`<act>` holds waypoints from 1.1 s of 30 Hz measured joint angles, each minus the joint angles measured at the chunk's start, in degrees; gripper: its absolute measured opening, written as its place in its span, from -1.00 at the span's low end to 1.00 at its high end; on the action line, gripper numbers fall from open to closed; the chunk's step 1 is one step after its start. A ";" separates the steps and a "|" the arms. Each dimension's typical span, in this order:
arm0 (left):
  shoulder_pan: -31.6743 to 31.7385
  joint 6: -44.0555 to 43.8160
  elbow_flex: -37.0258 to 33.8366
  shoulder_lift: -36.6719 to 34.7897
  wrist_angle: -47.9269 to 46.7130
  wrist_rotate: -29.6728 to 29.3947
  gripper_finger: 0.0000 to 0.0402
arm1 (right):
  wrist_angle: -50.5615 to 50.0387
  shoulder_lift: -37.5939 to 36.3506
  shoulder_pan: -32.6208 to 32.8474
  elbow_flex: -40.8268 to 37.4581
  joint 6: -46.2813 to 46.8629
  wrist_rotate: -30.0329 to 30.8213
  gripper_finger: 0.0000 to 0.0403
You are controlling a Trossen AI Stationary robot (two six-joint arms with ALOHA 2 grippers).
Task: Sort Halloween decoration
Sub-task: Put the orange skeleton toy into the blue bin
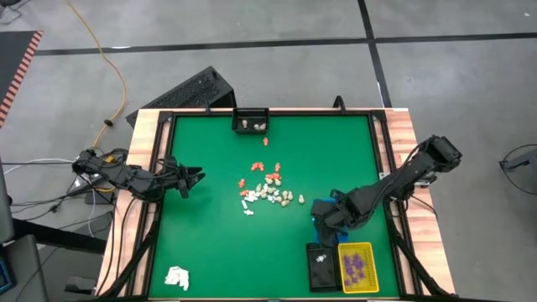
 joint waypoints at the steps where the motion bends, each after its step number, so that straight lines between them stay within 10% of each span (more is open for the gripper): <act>1: 0.02 0.00 0.00 -0.01 0.00 -0.01 -0.06 | -0.05 -0.81 -0.94 1.00 -1.92 0.00 -0.30; 13: 0.00 0.04 0.00 -0.01 -0.03 -0.01 -0.06 | 15.32 -3.46 -16.62 6.65 -13.55 25.80 -0.30; 33: 0.00 -0.11 0.00 0.02 -0.11 -0.02 -0.06 | 54.93 25.61 -34.88 6.63 -17.91 25.43 -0.30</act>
